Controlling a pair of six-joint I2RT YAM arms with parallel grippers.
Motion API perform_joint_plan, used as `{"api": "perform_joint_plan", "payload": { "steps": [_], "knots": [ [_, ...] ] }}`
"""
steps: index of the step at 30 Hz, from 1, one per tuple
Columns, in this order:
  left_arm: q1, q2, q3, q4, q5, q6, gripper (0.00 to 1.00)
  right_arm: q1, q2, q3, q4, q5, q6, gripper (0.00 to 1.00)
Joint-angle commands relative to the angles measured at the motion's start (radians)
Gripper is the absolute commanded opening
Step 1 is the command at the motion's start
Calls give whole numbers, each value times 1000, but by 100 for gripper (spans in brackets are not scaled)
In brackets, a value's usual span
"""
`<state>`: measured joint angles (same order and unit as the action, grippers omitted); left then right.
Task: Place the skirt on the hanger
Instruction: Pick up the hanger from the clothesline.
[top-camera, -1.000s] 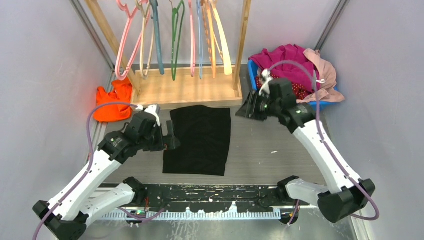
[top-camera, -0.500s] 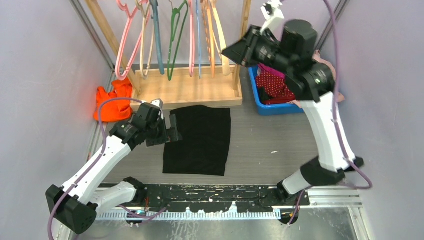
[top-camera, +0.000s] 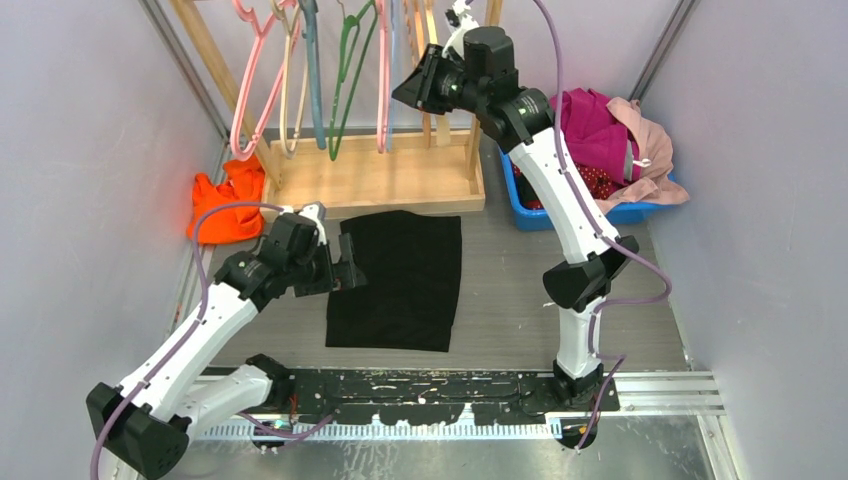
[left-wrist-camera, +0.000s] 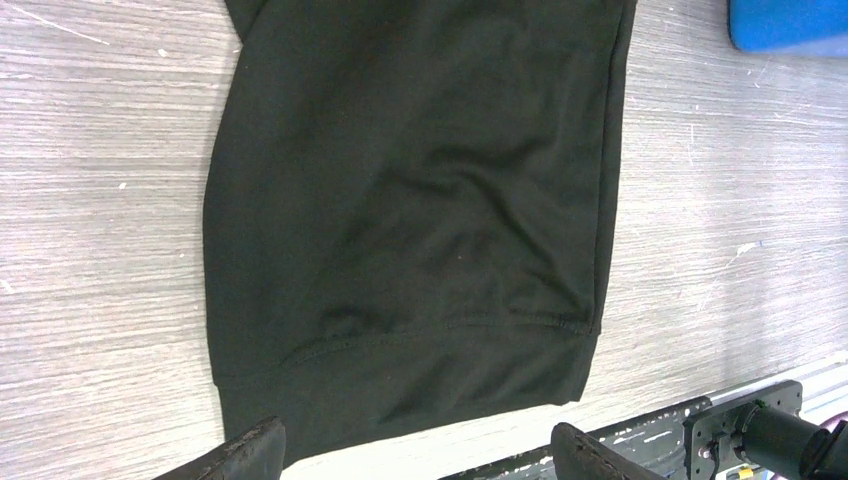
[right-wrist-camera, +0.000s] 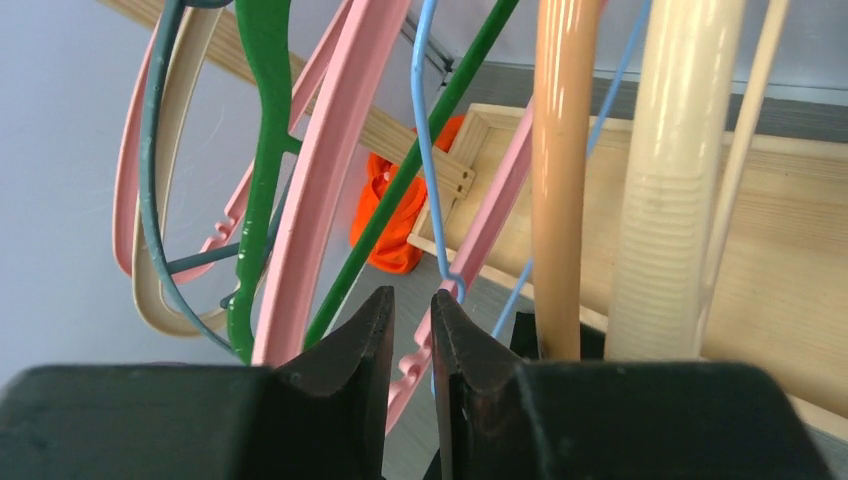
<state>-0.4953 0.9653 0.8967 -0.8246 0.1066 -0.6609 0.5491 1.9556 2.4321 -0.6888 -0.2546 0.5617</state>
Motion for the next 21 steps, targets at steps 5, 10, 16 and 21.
{"api": "perform_joint_plan", "payload": {
  "steps": [5,10,16,21],
  "knots": [
    [4,-57,-16,43,24,18,100,16,-12,69,97,136,8,33],
    [3,-64,-19,44,25,21,100,21,22,99,96,164,-2,37],
    [4,-65,-16,43,27,33,100,32,66,152,67,243,-36,38],
    [4,-69,-5,34,27,42,100,38,85,155,53,324,-68,35]
  ]
}}
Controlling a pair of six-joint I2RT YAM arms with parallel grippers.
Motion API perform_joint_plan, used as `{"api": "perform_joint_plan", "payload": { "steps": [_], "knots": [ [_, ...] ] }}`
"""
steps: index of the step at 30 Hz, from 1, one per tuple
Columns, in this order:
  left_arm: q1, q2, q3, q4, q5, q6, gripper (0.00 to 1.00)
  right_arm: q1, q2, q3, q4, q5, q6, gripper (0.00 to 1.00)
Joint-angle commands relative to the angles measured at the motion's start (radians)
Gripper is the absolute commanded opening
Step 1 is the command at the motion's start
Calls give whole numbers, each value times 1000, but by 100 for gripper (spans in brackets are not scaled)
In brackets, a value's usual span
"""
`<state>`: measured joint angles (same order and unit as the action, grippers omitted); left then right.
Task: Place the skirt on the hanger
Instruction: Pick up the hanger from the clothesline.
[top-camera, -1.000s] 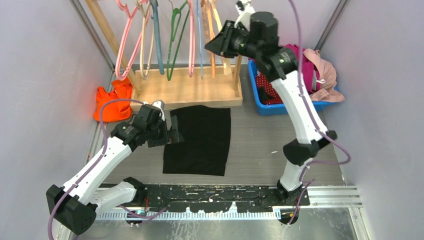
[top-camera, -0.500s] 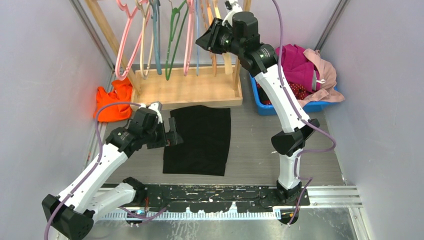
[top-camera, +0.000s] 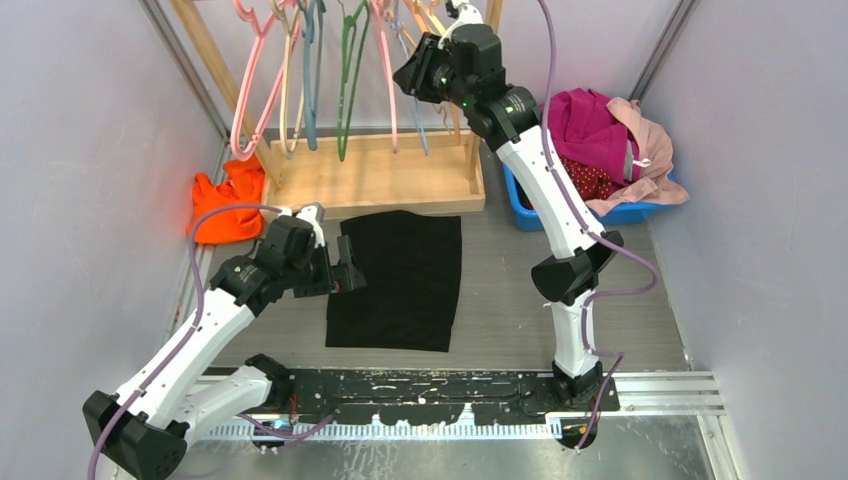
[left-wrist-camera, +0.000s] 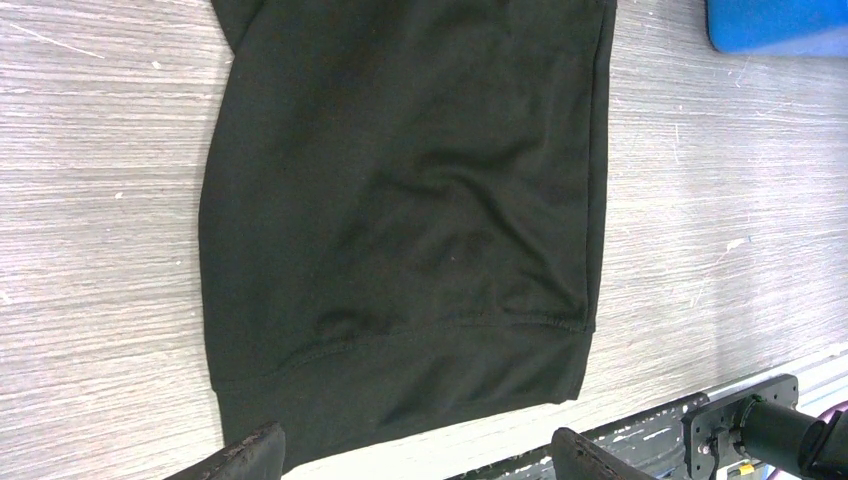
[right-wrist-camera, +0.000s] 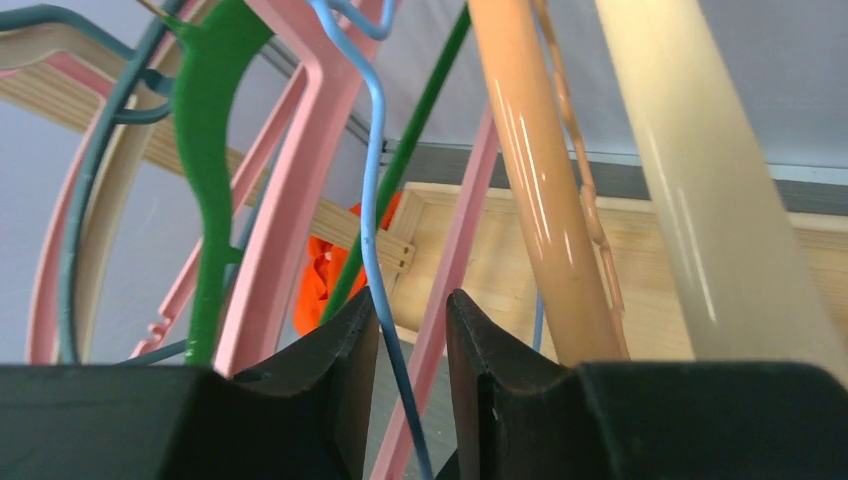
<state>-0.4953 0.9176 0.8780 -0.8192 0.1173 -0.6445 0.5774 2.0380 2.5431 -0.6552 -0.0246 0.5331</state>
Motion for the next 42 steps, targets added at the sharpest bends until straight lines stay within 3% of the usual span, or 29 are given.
{"api": "perform_joint_plan", "payload": {
  "steps": [1,4,5,13,27,34,38,42],
  "knots": [
    [3,-22,18,25,15,27,100,9,5,45,19,106,-44,33],
    [4,-31,23,15,9,30,100,9,7,47,27,124,-51,19],
    [4,-34,24,14,9,31,100,10,7,48,32,124,-53,11],
    [4,-42,23,4,2,32,100,34,-27,61,60,136,-124,2],
    [4,-45,10,7,1,22,100,123,-162,-9,-31,272,-361,1],
    [4,-42,4,11,-2,19,100,132,-212,-81,26,313,-411,1],
    [4,-41,6,6,-7,20,100,131,-239,-98,-25,304,-407,1],
    [4,-34,16,0,-11,22,100,134,-406,-305,-22,245,-377,1]
  ]
}}
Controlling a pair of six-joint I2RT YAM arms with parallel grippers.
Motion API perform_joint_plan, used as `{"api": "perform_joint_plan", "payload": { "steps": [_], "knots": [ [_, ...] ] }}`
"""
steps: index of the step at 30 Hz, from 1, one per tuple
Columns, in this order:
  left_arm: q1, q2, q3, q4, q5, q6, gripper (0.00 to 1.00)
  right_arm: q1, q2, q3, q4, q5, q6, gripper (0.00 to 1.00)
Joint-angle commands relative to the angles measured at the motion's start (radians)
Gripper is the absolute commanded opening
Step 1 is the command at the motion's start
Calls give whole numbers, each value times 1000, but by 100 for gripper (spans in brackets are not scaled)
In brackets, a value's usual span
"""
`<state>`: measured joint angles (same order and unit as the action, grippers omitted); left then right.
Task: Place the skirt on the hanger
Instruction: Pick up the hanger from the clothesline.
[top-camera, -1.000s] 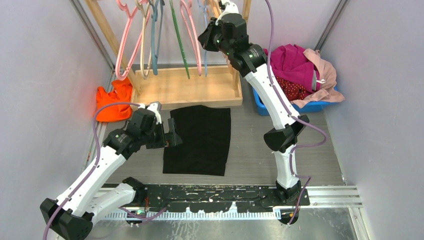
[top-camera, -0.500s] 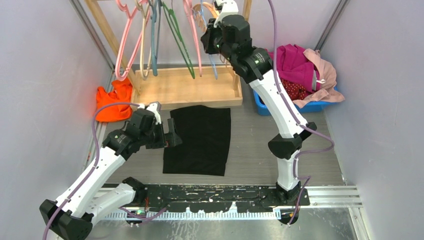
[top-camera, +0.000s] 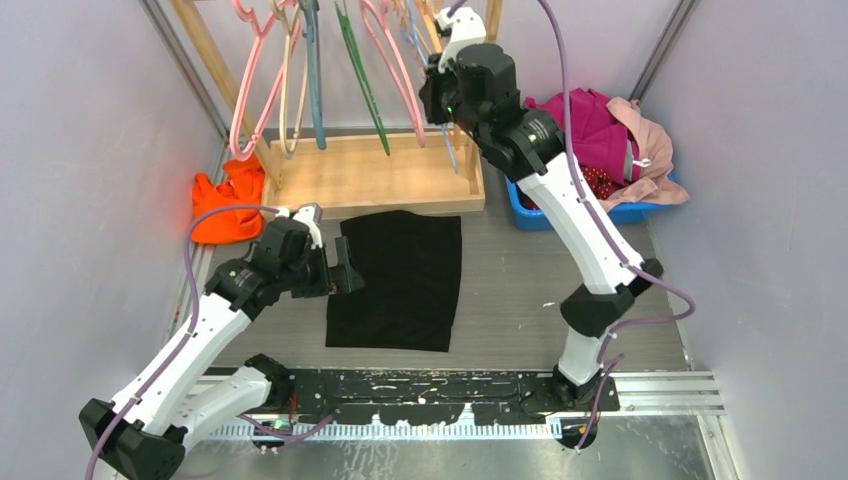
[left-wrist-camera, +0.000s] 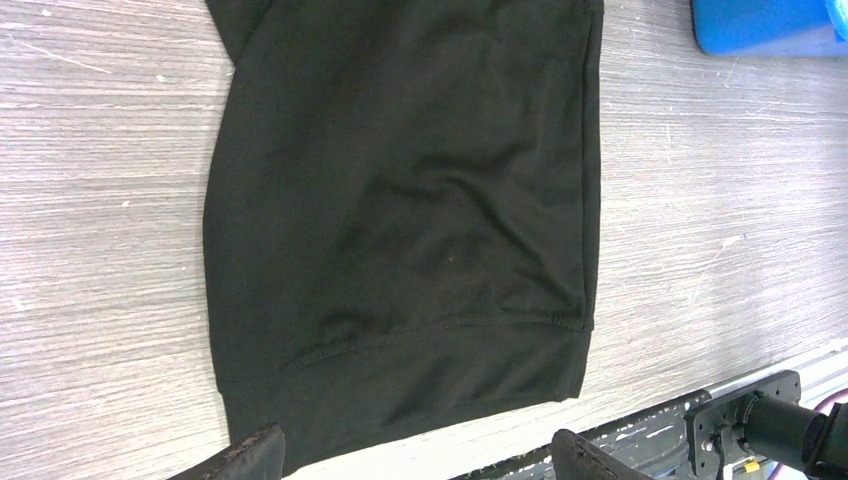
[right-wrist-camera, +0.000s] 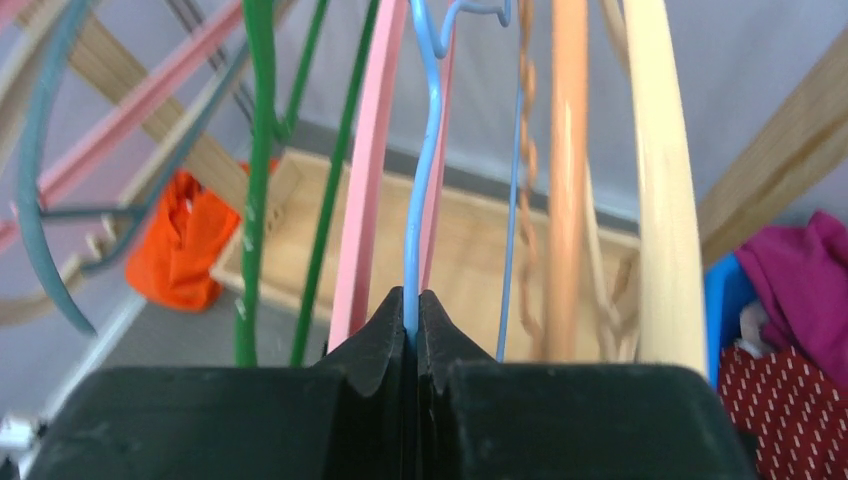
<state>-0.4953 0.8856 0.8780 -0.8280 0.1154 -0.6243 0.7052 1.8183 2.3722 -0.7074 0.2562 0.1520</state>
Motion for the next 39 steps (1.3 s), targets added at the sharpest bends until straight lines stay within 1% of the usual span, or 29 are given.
{"api": "perform_joint_plan", "payload": {
  "steps": [1,4,10,13,17,19,21,25,27,29,31,34,39],
  "knots": [
    [4,2,21,7,-8,3,100,6,-233,-202,36,-40,10,1],
    [4,11,37,7,-9,6,100,6,-347,-370,23,-40,32,1],
    [4,22,64,-24,-18,6,100,6,-525,-584,-53,-126,81,1],
    [4,20,79,-40,-25,4,100,5,-624,-721,-86,-157,125,1],
    [4,18,103,-67,-45,7,100,6,-764,-930,-81,-250,206,1],
    [4,18,116,-82,-50,6,100,6,-844,-1041,-45,-316,250,1],
    [5,15,126,-92,-57,6,100,5,-903,-1150,22,-399,302,1],
    [4,9,143,-115,-62,6,100,7,-990,-1388,219,-583,408,1],
    [4,6,149,-136,-57,10,99,7,-1024,-1472,325,-620,459,1],
    [4,-6,150,-158,-55,11,98,8,-1048,-1584,461,-689,512,1],
    [4,-24,146,-173,-50,7,97,13,-1051,-1663,583,-740,574,1],
    [4,-48,141,-199,-47,3,95,33,-1030,-1754,762,-783,624,1],
    [2,-62,131,-233,-55,2,93,108,-937,-1858,1032,-819,675,1]
  ]
}}
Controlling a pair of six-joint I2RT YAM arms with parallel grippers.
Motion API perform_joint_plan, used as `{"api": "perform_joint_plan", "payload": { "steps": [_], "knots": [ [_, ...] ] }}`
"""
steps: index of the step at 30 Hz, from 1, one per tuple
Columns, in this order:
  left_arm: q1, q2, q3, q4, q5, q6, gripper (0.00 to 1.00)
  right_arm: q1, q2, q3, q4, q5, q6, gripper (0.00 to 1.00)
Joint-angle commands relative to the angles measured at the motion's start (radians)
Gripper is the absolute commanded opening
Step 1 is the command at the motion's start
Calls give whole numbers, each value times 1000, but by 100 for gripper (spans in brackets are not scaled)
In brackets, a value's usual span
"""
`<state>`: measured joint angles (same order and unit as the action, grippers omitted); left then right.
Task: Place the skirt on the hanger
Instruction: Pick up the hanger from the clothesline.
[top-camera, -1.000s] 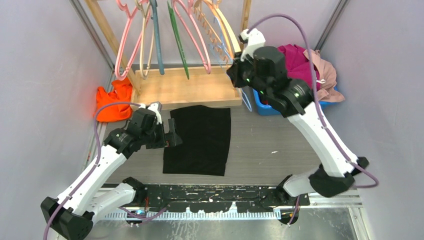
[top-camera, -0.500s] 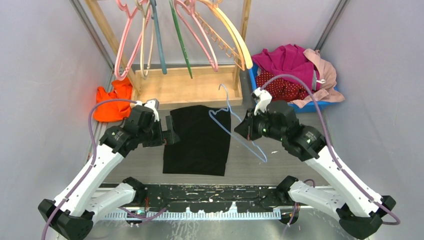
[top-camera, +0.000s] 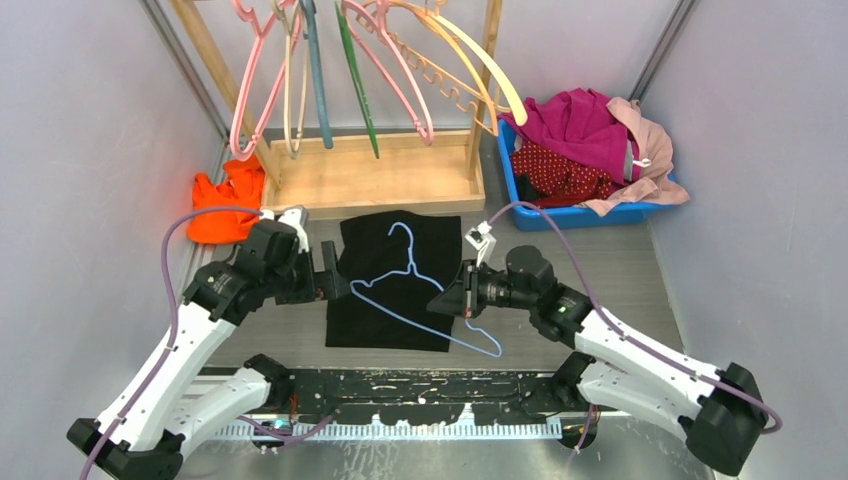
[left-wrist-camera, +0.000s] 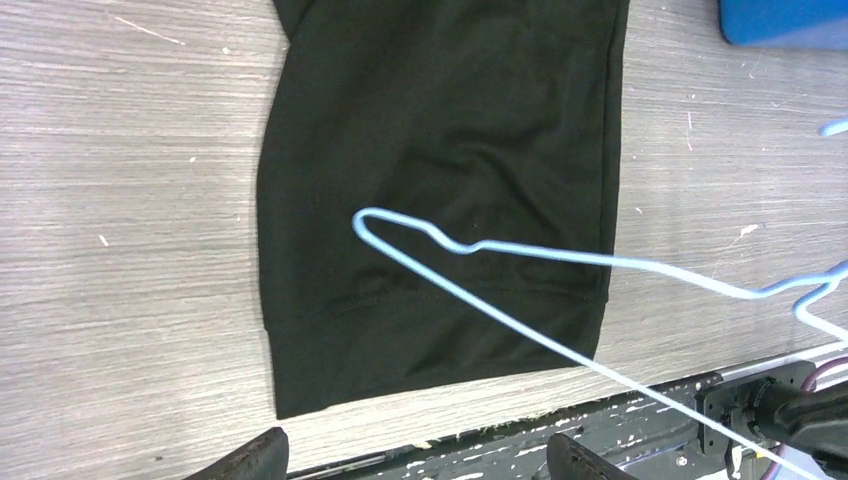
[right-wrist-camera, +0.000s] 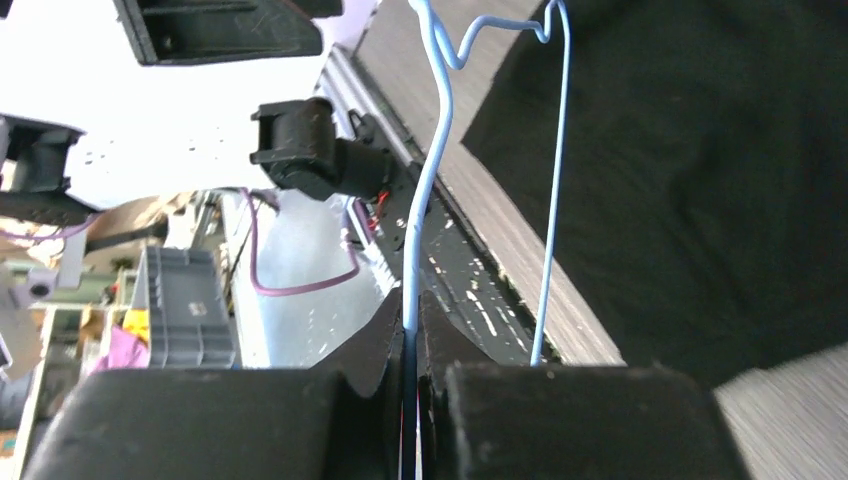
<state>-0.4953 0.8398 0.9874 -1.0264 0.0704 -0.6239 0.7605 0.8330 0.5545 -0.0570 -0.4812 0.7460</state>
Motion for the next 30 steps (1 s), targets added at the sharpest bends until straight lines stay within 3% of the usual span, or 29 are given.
{"api": "perform_joint_plan", "payload": {
  "steps": [1,11,16,24,30],
  "knots": [
    [3,-16,19,-37,-10,3,93,74,72,-49,420,-76,81,1],
    [-2,-12,-27,-39,-11,-13,90,217,420,-117,767,-47,71,1],
    [-53,-3,-70,-29,-19,-46,79,222,536,-185,917,-4,74,1],
    [-350,61,-121,-31,-216,-221,68,222,594,-217,916,45,30,1],
    [-499,96,-134,-42,-339,-325,59,222,641,-227,931,75,8,1]
  ]
}}
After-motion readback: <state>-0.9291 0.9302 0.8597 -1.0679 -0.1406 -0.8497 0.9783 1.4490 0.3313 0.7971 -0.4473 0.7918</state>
